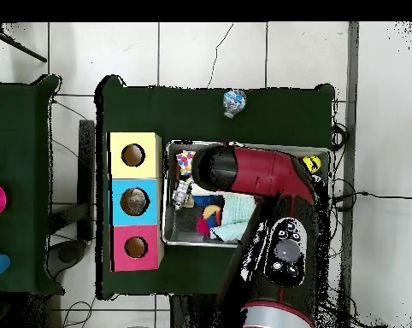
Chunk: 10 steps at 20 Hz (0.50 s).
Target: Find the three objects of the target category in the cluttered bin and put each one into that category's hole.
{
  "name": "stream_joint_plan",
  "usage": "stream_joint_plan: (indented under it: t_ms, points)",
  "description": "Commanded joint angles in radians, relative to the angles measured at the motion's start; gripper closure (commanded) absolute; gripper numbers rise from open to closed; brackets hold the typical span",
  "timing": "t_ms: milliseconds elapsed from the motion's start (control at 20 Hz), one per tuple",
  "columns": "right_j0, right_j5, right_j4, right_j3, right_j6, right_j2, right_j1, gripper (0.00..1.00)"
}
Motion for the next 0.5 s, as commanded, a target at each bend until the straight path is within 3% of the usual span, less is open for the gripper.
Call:
stream_joint_plan:
  t_ms: [50,200,500]
  points:
    - [-0.037,-0.045,-0.006,-0.019,0.035,0.075,0.007,1.0]
    - [-0.047,-0.1,0.011,-0.031,0.04,0.111,0.008,1.0]
    - [-0.042,-0.07,0.034,-0.094,0.039,0.143,0.018,1.0]
